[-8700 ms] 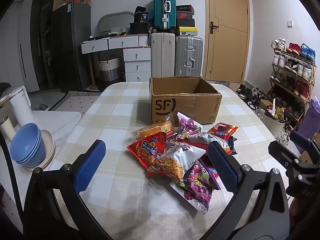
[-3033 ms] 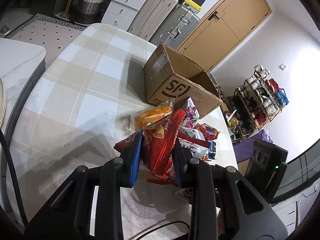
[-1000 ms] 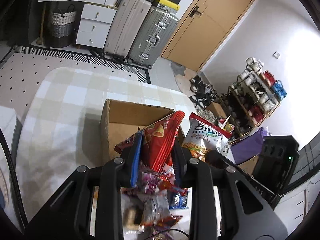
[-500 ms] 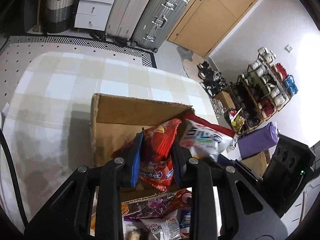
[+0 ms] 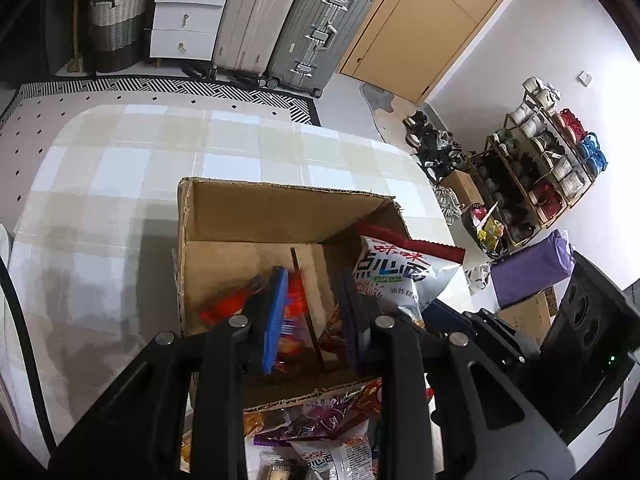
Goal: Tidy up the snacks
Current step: 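Carry both bags into the cardboard box and open both grippers, then withdraw both grippers from the box back toward the snack pile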
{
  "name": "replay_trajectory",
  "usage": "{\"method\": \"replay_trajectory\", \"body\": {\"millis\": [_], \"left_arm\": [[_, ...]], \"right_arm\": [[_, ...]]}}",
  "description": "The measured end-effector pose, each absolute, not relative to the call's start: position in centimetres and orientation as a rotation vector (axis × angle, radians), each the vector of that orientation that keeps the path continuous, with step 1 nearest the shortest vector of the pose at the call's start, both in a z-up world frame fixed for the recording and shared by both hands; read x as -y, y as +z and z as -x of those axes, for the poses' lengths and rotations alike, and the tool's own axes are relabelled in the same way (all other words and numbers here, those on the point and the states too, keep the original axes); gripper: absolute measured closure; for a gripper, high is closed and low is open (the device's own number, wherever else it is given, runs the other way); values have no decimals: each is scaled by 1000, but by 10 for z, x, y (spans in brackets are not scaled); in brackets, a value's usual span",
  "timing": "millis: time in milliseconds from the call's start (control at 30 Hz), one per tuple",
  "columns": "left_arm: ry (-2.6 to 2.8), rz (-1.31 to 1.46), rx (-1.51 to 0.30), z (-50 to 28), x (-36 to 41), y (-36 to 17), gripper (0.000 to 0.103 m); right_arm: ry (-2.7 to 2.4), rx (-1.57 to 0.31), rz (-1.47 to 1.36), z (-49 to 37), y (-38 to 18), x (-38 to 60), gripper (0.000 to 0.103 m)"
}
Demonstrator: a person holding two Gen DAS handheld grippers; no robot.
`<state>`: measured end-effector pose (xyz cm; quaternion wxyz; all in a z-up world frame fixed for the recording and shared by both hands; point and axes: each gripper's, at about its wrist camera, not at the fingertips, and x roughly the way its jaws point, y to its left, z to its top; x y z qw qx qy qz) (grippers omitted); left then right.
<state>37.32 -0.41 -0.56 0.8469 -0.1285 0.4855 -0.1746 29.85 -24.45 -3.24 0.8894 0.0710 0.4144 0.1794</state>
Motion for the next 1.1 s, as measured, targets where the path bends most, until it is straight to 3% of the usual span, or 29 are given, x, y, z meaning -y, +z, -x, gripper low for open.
{"method": "replay_trajectory", "body": {"millis": [400,467,567,933,1100], "left_arm": [[-329,240,-1019,-358,-1,-3,79],[-311,209,-1009,-349,0,0,72],[-278,158,-958,-327,1,12,51],[-242,93,-770,-224,6,75,29],[-242,91,-707,-164,6,110,25]], "right_arm": [[362,-821,-136,-290,-18,247,65],[357,-812,-156,-285,-14,253,65],[350,-809,-181,-274,-10,261,62],[358,-691,-198,-194,43,279,58],[383,-602,-184,-143,80,277,58]]}}
